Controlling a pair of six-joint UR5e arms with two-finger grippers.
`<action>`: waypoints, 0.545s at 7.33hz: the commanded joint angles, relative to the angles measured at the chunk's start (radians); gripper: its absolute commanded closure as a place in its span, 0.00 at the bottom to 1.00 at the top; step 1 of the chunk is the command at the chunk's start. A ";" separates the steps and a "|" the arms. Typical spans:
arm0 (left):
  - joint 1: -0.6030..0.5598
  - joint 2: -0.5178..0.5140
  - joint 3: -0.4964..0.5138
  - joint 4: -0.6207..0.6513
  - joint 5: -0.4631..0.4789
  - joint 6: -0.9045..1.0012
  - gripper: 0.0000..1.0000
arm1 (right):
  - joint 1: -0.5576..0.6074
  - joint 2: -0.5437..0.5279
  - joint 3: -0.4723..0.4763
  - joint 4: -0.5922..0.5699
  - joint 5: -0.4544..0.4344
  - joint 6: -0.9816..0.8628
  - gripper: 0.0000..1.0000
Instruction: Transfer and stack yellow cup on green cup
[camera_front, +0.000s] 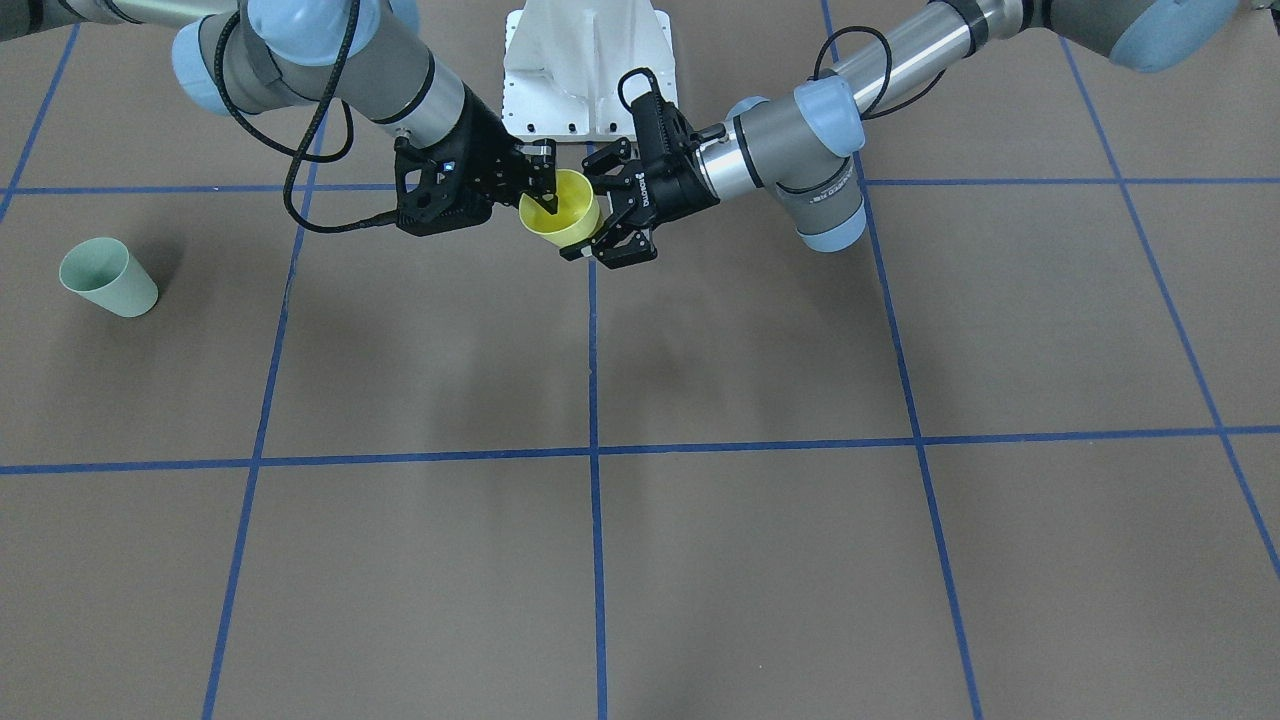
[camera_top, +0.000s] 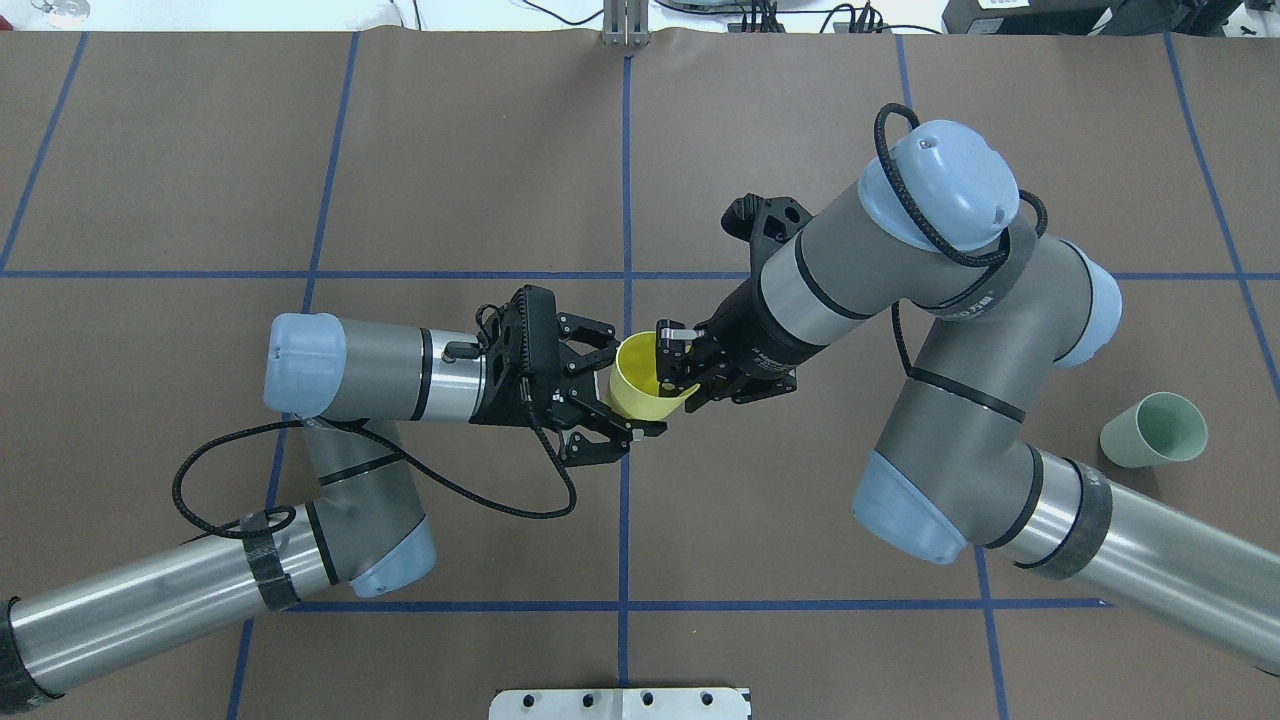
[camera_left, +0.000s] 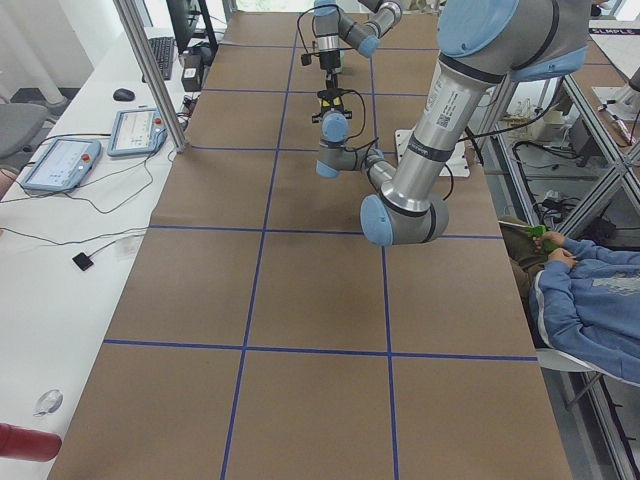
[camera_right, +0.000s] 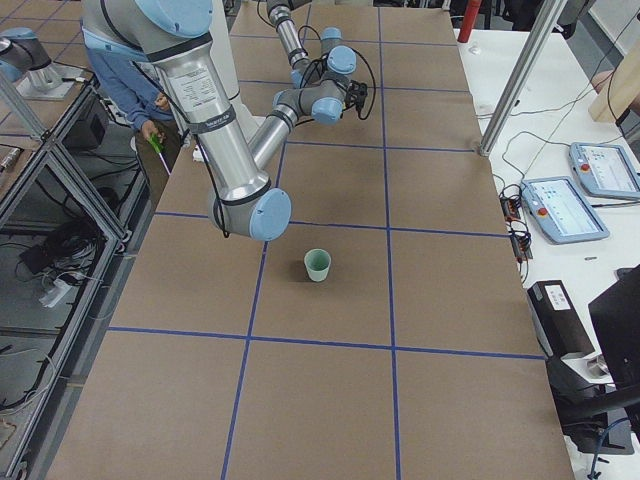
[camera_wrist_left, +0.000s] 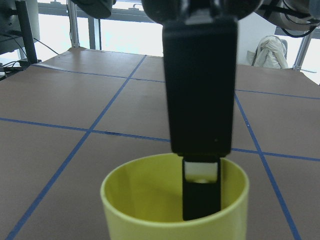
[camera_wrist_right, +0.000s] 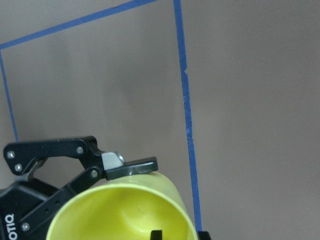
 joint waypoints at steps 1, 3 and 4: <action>0.004 -0.007 -0.002 0.000 0.001 -0.026 0.41 | 0.000 0.002 0.010 0.001 -0.002 0.010 1.00; 0.005 -0.007 -0.004 -0.002 0.001 -0.040 0.28 | 0.000 0.002 0.016 0.001 -0.002 0.048 1.00; 0.005 -0.001 -0.004 -0.005 0.000 -0.043 0.23 | 0.001 0.002 0.021 0.001 -0.003 0.062 1.00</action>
